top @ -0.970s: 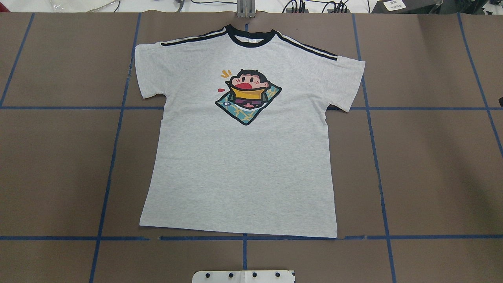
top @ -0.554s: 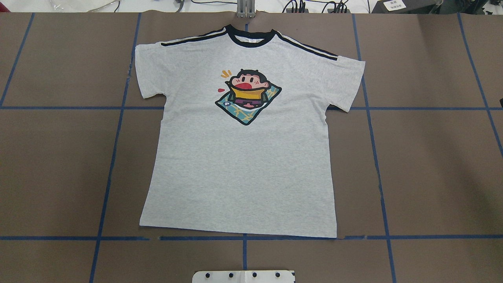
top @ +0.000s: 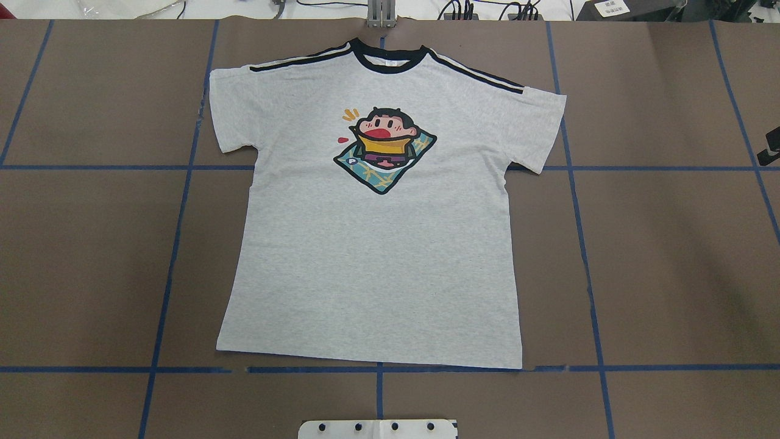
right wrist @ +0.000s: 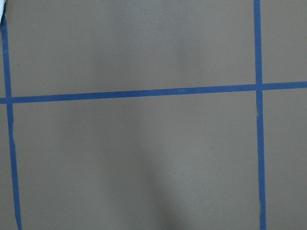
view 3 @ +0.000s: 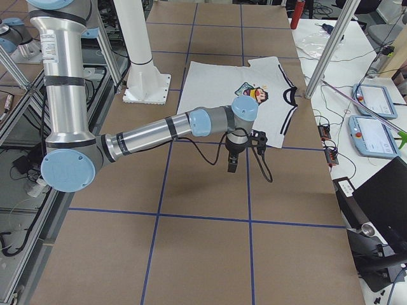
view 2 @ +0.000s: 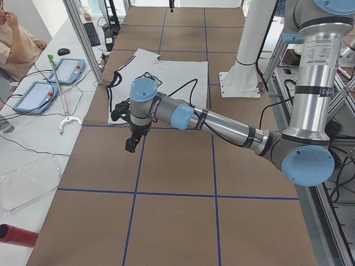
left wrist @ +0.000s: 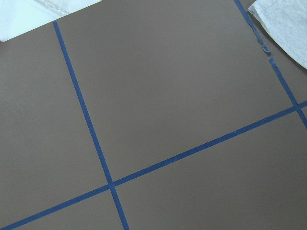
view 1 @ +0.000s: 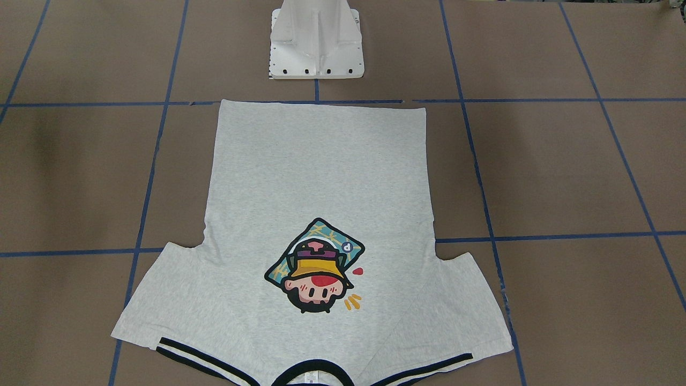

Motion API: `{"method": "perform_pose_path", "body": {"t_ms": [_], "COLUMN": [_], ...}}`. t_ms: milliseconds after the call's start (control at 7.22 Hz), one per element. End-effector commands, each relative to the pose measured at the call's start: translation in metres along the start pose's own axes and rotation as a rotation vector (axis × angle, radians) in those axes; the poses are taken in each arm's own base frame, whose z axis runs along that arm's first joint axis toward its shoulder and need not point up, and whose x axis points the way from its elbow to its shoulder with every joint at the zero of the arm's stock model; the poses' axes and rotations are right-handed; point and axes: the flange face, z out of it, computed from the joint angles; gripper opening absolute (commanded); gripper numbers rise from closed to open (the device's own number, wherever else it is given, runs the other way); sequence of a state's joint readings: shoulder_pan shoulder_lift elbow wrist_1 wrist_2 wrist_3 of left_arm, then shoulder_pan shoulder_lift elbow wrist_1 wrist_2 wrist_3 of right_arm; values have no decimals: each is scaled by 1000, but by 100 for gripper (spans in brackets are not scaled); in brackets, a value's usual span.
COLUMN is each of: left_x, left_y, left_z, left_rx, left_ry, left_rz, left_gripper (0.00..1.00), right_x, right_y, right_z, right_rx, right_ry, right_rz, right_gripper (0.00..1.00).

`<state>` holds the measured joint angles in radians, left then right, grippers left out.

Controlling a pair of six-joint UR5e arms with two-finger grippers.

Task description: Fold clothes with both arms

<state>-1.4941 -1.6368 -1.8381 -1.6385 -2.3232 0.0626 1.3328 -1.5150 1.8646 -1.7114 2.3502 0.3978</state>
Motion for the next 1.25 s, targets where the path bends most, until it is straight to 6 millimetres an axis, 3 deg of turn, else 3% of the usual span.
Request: {"method": "perform_pose_path", "body": {"t_ms": [0,139,554,693,832,970,1109], "left_x": [-3,1,10,11,12,12,13], "left_y": [2,-1,-3,-3,-4,-4,-6], "left_z": [3,-1,-11,-12,-13,-14,-14], "left_rx": [-9,0,20,23,26,28,30], "left_ry": [-2,1,0,0,0,-1,-1], "left_rz": [-14,-64,-64,-61,-58,-57,-55], "left_gripper": [100,100,100,100,100,100,100], "right_x": [-51,-74,-163,-173,-190,-200,-206], "right_y": [-31,-53,-155,-179,-194,-193,-194], "right_z": [12,34,73,96,125,137,147], "right_rx": [47,53,110,166,241,245,252], "right_ry": [-38,-58,-55,-77,-98,-125,-105], "right_rz": [21,12,10,0,68,116,123], "right_gripper": [100,100,99,99,97,90,92]}}
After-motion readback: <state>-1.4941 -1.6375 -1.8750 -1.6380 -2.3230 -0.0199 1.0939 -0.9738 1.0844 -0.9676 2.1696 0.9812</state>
